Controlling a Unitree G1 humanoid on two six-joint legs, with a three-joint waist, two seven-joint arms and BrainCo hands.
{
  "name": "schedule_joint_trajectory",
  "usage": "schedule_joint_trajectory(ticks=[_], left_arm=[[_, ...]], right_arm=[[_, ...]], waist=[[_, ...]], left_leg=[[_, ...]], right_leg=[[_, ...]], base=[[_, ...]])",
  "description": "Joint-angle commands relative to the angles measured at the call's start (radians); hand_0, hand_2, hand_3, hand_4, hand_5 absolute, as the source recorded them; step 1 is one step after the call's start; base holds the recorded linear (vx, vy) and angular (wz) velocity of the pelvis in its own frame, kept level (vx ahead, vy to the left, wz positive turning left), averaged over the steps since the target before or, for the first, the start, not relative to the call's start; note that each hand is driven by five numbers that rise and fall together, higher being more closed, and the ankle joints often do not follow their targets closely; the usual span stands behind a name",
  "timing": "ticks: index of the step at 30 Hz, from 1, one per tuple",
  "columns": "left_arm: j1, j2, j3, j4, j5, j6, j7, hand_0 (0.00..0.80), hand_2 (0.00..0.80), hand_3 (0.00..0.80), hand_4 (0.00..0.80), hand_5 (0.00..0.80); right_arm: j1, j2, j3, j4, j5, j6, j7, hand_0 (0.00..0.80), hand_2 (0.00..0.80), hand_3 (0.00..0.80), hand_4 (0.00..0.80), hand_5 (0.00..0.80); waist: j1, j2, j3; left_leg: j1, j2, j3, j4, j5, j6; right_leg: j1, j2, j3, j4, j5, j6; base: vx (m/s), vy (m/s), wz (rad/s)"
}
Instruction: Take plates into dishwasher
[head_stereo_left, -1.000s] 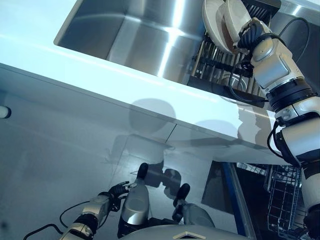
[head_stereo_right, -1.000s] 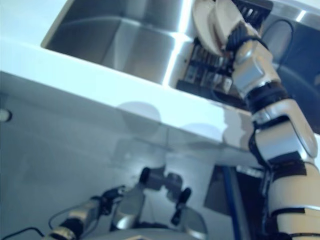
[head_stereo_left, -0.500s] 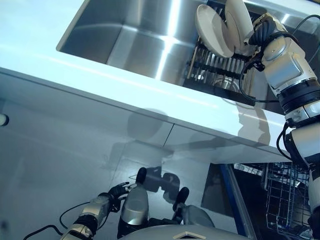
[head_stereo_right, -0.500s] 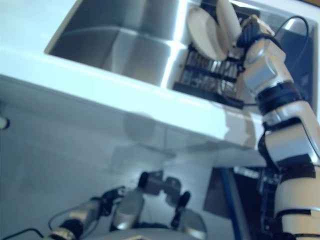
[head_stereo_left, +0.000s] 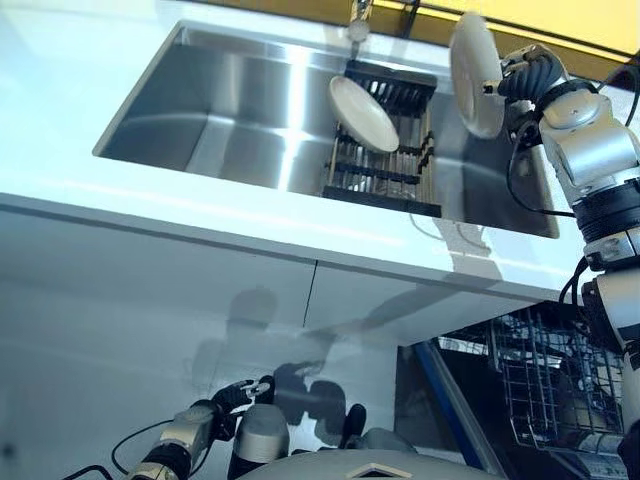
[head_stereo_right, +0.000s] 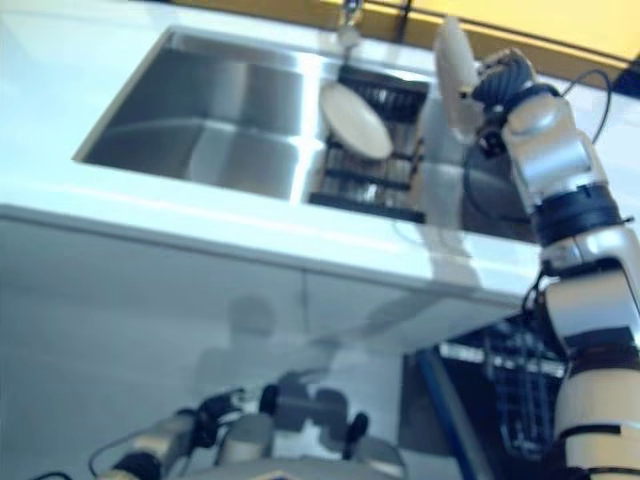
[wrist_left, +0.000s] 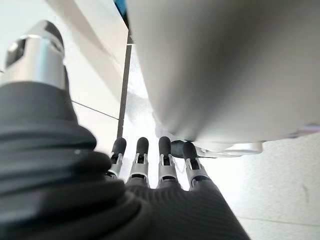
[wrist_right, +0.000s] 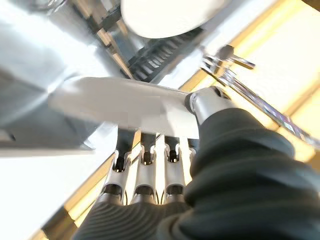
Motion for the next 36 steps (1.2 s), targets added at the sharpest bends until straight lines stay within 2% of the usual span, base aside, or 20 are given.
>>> schedule_joint_trajectory(ticks=[1, 6, 12, 18, 24, 31, 36], left_arm=[[-0.006, -0.013, -0.026, 0.075, 0.036, -0.03, -0.014, 0.0, 0.0, 0.0, 0.0, 0.0], [-0.009, -0.018, -0.012, 0.088, 0.062, -0.046, -0.02, 0.0, 0.0, 0.0, 0.0, 0.0], [-0.018, -0.027, -0.008, 0.09, 0.081, -0.042, -0.012, 0.0, 0.0, 0.0, 0.0, 0.0], [-0.026, -0.03, 0.006, 0.104, 0.089, -0.053, -0.014, 0.0, 0.0, 0.0, 0.0, 0.0], [-0.02, -0.027, 0.031, 0.117, 0.093, -0.07, -0.011, 0.0, 0.0, 0.0, 0.0, 0.0], [-0.012, -0.027, 0.074, 0.138, 0.094, -0.094, -0.011, 0.0, 0.0, 0.0, 0.0, 0.0], [-0.014, -0.022, 0.092, 0.153, 0.095, -0.106, -0.013, 0.0, 0.0, 0.0, 0.0, 0.0]], right_arm=[[-0.015, -0.111, -0.017, -0.068, 0.08, -0.1, -0.024, 0.8, 0.8, 0.8, 0.8, 0.8], [0.019, -0.142, -0.049, -0.088, 0.075, -0.114, 0.002, 0.8, 0.8, 0.8, 0.8, 0.8], [0.11, -0.209, -0.089, -0.136, 0.04, -0.114, 0.075, 0.8, 0.8, 0.8, 0.8, 0.8], [0.239, -0.272, -0.18, -0.2, 0.079, -0.108, 0.119, 0.8, 0.8, 0.8, 0.8, 0.8], [0.438, -0.326, -0.321, -0.275, 0.061, -0.12, 0.177, 0.8, 0.8, 0.8, 0.8, 0.8], [0.729, -0.306, -0.521, -0.378, 0.049, -0.151, 0.206, 0.8, 0.8, 0.8, 0.8, 0.8], [0.865, -0.257, -0.598, -0.432, 0.039, -0.154, 0.223, 0.8, 0.8, 0.8, 0.8, 0.8]], waist=[[0.008, -0.004, -0.067], [-0.014, -0.012, -0.08], [-0.069, -0.022, -0.096], [-0.131, -0.031, -0.108], [-0.191, -0.037, -0.111], [-0.254, -0.036, -0.111], [-0.284, -0.032, -0.109]], left_leg=[[0.024, 0.002, 0.027, 0.0, -0.077, 0.016], [0.043, 0.003, 0.047, 0.004, -0.089, 0.019], [0.07, 0.005, 0.089, 0.004, -0.107, 0.028], [0.09, 0.007, 0.133, 0.006, -0.12, 0.034], [0.102, 0.012, 0.162, 0.006, -0.127, 0.041], [0.104, 0.022, 0.194, 0.005, -0.13, 0.048], [0.104, 0.027, 0.21, 0.005, -0.132, 0.052]], right_leg=[[-0.007, -0.069, -0.002, 0.044, -0.008, 0.06], [-0.005, -0.068, 0.015, 0.049, -0.008, 0.063], [-0.008, -0.064, 0.052, 0.046, 0.003, 0.071], [-0.019, -0.054, 0.098, 0.044, 0.013, 0.075], [-0.036, -0.041, 0.144, 0.05, 0.018, 0.077], [-0.063, -0.027, 0.191, 0.063, 0.02, 0.079], [-0.078, -0.019, 0.214, 0.071, 0.02, 0.08]], base=[[-0.014, -0.005, -0.11], [-0.024, -0.017, -0.14], [-0.036, -0.02, -0.19], [-0.023, -0.016, -0.28], [-0.018, -0.012, -0.25], [-0.013, -0.01, -0.18], [-0.02, -0.012, -0.18]])
